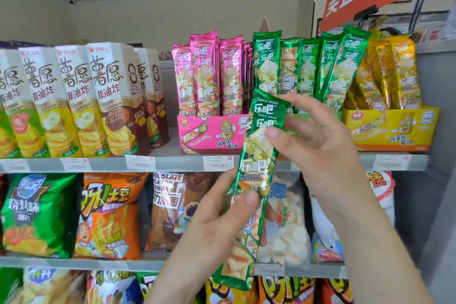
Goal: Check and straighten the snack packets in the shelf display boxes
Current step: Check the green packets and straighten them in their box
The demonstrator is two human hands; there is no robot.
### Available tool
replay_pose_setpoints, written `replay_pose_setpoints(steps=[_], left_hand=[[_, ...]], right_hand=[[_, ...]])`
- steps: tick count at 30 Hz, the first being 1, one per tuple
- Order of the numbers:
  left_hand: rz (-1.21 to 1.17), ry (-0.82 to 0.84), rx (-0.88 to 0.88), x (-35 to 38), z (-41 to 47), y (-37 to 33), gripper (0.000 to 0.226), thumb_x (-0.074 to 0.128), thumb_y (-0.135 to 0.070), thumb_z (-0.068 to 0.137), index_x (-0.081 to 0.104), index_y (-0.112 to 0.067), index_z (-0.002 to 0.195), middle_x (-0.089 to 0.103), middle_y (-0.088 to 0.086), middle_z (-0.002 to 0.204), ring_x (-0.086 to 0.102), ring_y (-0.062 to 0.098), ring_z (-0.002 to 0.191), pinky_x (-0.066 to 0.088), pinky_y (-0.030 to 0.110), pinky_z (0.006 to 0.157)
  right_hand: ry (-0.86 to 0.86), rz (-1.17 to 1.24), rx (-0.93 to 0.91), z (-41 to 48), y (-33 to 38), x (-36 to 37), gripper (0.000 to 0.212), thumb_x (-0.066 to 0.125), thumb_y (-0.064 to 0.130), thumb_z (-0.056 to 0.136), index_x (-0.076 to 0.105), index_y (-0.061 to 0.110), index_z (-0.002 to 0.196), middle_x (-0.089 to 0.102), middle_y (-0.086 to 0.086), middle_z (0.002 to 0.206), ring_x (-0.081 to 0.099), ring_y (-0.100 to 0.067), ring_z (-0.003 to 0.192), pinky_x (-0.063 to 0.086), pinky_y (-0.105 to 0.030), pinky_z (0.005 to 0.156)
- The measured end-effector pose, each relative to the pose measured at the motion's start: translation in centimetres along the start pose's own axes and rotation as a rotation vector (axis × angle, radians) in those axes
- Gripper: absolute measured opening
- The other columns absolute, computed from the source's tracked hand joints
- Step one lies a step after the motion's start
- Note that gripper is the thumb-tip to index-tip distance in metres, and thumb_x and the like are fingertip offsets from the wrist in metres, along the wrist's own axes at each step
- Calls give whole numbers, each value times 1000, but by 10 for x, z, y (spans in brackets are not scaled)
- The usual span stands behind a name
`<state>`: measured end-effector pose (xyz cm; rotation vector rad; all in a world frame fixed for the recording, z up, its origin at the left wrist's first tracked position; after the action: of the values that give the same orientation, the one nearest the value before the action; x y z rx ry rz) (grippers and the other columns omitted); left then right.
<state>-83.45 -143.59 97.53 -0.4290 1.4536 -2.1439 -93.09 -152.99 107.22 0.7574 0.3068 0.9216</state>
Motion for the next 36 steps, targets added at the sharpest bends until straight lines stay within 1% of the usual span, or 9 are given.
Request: replay_pose_setpoints(steps=[3, 6, 10, 14, 18, 22, 28, 33, 36], left_hand=[[3, 195, 13, 12, -25, 3, 66, 79, -22, 82, 47, -36, 139, 72, 2, 104, 69, 18, 90, 54, 26, 78], [-46, 315, 5, 21, -32, 6, 60, 75, -24, 86, 47, -39, 137, 71, 3, 107, 67, 17, 83, 52, 23, 76], [-72, 145, 60, 3, -33, 12, 48, 67, -59, 82, 61, -34, 124, 67, 4, 84, 54, 15, 48, 45, 18, 52], [-282, -51, 34, -11, -30, 22, 68, 66, -75, 71, 70, -24, 114, 61, 8, 70, 46, 14, 38, 40, 20, 43], [-180, -209, 127, -23, -36, 8, 43, 66, -54, 81, 69, -32, 118, 68, 4, 76, 59, 19, 49, 44, 22, 44], [-46, -385, 207, -43, -47, -7, 40, 75, -22, 81, 67, -35, 117, 76, 1, 91, 73, 19, 71, 55, 19, 60], [-55, -396, 283, -45, -53, -20, 50, 73, -10, 64, 74, -34, 108, 69, 17, 113, 72, 21, 91, 56, 22, 69], [-52, -358, 293, -42, -53, -20, 54, 77, -5, 64, 73, -31, 111, 66, 19, 116, 72, 27, 97, 58, 26, 73], [-103, -312, 286, -39, -52, -18, 50, 87, -26, 69, 71, -31, 116, 69, 10, 119, 70, 27, 101, 58, 29, 76]], right_hand=[[-65, 5, 5, 1, -5, -6, 25, 73, 17, 80, 64, 29, 100, 76, 2, 86, 69, -9, 74, 56, -24, 69], [-234, 25, -3, 4, -5, -31, 15, 71, 17, 84, 64, 29, 90, 71, 7, 74, 64, -8, 69, 53, -25, 64], [-381, 183, 60, 9, -14, -63, 12, 66, 21, 86, 60, 27, 95, 67, 6, 76, 60, -16, 71, 50, -35, 68], [-324, 428, 125, 9, -33, -62, 21, 49, 10, 99, 51, 19, 118, 65, -5, 98, 62, -20, 80, 52, -33, 70], [-268, 409, 175, 4, -38, -65, 19, 45, 27, 101, 58, 16, 110, 61, -11, 106, 57, -25, 97, 55, -37, 80], [-241, 187, 227, -5, -34, -74, 45, 47, 66, 85, 70, 31, 98, 72, 5, 96, 67, -10, 85, 55, -27, 67], [-297, 242, 154, -22, -40, -79, 25, 63, 29, 81, 66, 23, 105, 73, 0, 94, 68, -16, 80, 56, -29, 64], [-309, 260, 153, -25, -39, -83, 34, 62, 26, 82, 63, 16, 115, 74, -2, 94, 70, -18, 82, 57, -30, 67], [-311, 282, 144, -25, -38, -85, 36, 60, 24, 81, 61, 17, 116, 75, -2, 95, 70, -19, 85, 58, -30, 67]])
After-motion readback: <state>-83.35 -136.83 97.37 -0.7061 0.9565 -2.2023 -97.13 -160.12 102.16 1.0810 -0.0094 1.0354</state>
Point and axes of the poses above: each hand's wrist, its own z-axis towards the middle knuckle, its own x-axis out of the palm, y = z × x, the point moved 10 cm from there along z, towards the middle knuckle
